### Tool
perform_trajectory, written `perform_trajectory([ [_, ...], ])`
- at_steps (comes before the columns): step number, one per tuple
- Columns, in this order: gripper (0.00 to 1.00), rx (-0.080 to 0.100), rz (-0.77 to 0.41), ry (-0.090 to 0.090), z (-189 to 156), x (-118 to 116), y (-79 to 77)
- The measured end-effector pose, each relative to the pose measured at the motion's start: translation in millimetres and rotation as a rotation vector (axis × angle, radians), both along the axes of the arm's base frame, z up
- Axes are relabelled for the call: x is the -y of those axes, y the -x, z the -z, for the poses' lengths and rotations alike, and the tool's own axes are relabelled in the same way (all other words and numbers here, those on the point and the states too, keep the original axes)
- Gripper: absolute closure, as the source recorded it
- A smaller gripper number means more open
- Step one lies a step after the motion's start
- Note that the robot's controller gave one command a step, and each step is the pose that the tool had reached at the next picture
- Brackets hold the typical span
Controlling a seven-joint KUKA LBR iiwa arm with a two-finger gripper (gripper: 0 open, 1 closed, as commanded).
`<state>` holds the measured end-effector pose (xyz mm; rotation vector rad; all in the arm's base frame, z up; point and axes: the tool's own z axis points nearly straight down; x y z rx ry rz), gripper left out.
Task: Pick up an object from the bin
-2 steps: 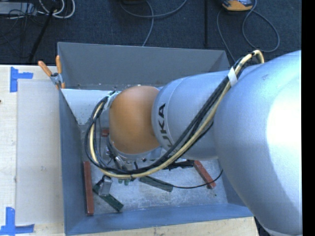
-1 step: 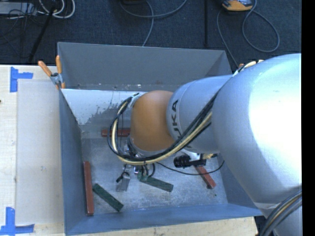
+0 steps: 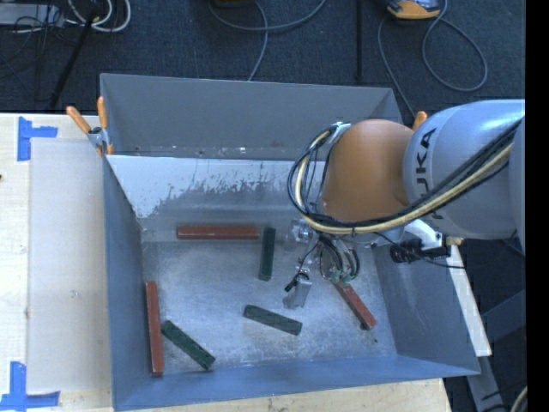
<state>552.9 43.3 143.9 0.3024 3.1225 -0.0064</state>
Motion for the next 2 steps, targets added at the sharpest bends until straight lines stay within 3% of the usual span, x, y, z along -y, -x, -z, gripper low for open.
perform_trajectory([
  [1, 0.00, -0.007, -0.050, -0.004, 76.3, -11.0, 12.1],
  [2, 0.00, -0.007, -0.142, -0.005, 68.6, -52.3, 58.3],
])
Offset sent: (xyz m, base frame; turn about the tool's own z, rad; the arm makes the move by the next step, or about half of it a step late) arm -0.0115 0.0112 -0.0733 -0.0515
